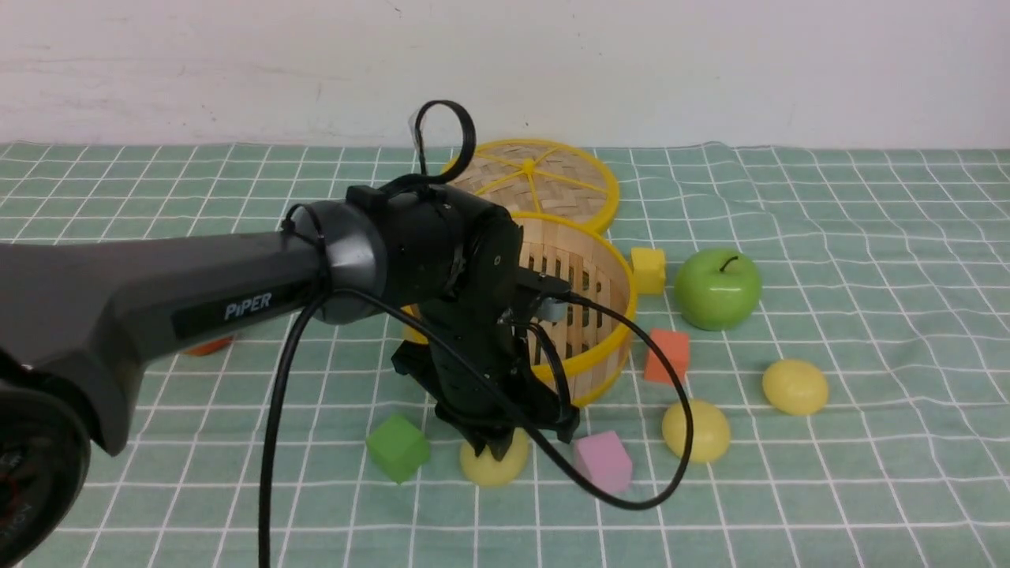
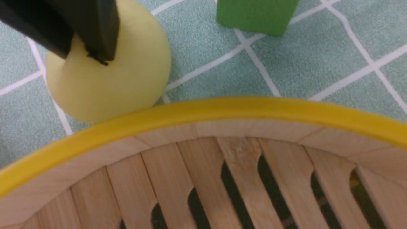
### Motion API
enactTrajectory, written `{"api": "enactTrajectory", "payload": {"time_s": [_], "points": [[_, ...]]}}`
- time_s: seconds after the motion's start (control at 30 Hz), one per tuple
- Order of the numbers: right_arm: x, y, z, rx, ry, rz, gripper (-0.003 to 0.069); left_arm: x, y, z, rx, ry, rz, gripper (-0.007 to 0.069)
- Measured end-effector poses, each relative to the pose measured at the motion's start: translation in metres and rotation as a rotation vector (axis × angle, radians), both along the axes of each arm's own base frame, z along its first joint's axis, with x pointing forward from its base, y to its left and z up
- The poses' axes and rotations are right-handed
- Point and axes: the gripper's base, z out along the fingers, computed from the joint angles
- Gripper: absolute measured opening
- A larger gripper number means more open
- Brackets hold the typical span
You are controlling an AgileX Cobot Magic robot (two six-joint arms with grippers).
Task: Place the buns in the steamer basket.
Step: Use the left arm to grab a steamed stuffed bun, then use the left arm to put the steamed stuffed bun into the steamer
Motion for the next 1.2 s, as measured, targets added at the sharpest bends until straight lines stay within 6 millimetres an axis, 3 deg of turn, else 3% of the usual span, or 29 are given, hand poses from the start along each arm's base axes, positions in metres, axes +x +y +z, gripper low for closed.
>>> {"api": "enactTrajectory", "payload": {"time_s": [0.2,0.27,0.4,0.43,0.53,0.63,0.73,0.93,1.03,1.2], "points": [[0.0,0.0,0.0,0.0,0.0,0.0,0.024,-0.002,-0.001,0.01,-0.002,-0.002,-0.008,-0.0013],[0.0,0.0,0.0,0.0,0.0,0.0,0.024,-0.008,-0.004,0.024,-0.012,-0.017,-0.023,-0.0013],[0.0,0.0,0.0,0.0,0.0,0.0,0.024,-0.017,-0.013,0.075,-0.082,-0.106,-0.054,-0.0013],[0.0,0.0,0.0,0.0,0.0,0.0,0.024,-0.017,-0.013,0.078,-0.086,-0.111,-0.056,-0.0013],[0.0,0.0,0.0,0.0,0.0,0.0,0.024,-0.01,-0.015,0.108,-0.103,-0.217,-0.068,-0.0013],[0.0,0.0,0.0,0.0,0.0,0.0,0.024,0.005,-0.012,0.116,-0.062,-0.296,-0.069,-0.0013],[0.0,0.0,0.0,0.0,0.0,0.0,0.024,0.024,-0.01,0.108,-0.031,-0.321,-0.057,-0.0013],[0.0,0.0,0.0,0.0,0.0,0.0,0.024,0.057,-0.005,0.058,0.029,-0.274,-0.046,-0.0013],[0.0,0.0,0.0,0.0,0.0,0.0,0.024,0.064,-0.006,0.037,0.043,-0.25,-0.044,-0.0013],[0.0,0.0,0.0,0.0,0.0,0.0,0.024,0.069,-0.006,0.028,0.036,-0.249,-0.042,0.0011]]}}
